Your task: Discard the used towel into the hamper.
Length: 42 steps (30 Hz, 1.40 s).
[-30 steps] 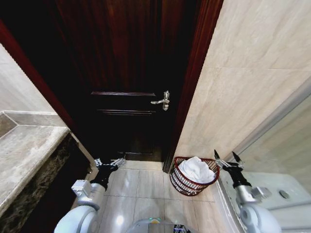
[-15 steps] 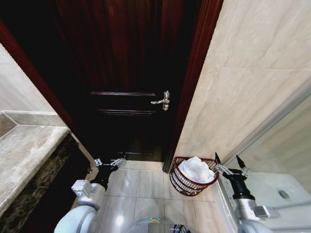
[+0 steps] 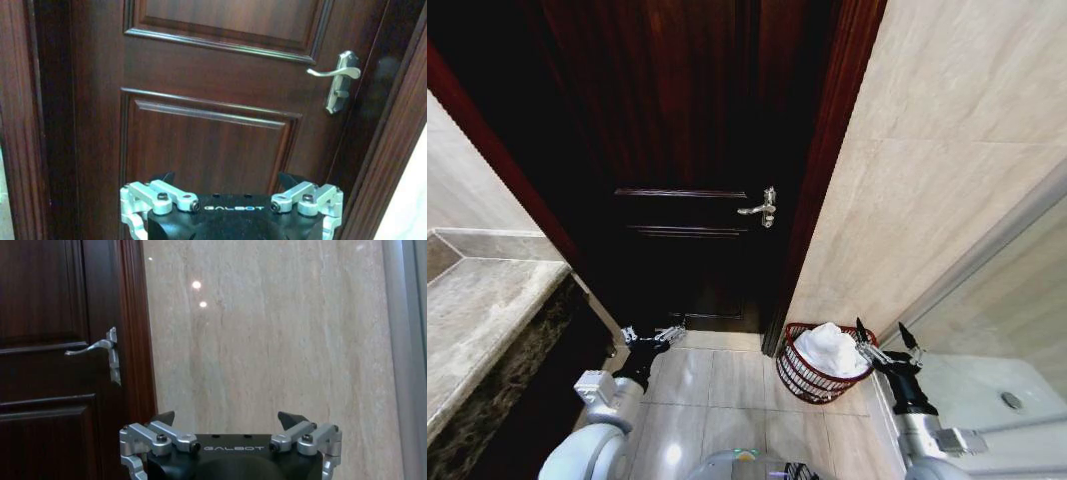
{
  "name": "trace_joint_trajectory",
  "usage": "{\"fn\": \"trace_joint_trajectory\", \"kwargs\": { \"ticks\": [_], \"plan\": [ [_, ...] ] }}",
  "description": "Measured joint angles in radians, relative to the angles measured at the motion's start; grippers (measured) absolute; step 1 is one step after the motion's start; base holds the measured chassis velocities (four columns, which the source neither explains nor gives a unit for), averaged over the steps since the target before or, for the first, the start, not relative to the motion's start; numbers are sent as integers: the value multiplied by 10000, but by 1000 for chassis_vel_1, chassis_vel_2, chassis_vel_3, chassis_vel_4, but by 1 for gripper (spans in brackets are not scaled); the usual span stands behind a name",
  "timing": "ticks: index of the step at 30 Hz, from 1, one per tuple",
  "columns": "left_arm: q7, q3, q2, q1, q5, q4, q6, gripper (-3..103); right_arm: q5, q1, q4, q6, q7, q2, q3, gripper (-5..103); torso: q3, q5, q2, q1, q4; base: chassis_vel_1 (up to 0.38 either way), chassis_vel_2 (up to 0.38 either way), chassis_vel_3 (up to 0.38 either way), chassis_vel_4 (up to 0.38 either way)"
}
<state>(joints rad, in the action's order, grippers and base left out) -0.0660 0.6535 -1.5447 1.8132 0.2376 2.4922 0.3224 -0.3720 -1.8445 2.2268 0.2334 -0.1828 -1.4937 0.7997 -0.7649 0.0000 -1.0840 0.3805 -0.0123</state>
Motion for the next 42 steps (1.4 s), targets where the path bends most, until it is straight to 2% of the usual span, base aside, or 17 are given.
{"fn": "trace_joint_trajectory", "kwargs": {
  "ticks": [19, 30, 42],
  "plan": [
    [0, 0, 1, 0, 0, 0, 0, 100, 0, 16, -20, -20, -15, 12, 7, 100, -29, 0, -60, 29, -1, 0, 0, 0, 0],
    [0, 0, 0, 0, 0, 0, 0, 100, -1, 22, -33, -22, -22, 15, 9, 100, -367, 0, -682, 310, -1, 0, 0, 0, 0],
    [0, 0, 0, 0, 0, 0, 0, 100, -4, 23, -36, -22, -22, 16, 10, 100, -564, 0, -1061, 491, -3, 0, 0, 0, 0]
  ]
}}
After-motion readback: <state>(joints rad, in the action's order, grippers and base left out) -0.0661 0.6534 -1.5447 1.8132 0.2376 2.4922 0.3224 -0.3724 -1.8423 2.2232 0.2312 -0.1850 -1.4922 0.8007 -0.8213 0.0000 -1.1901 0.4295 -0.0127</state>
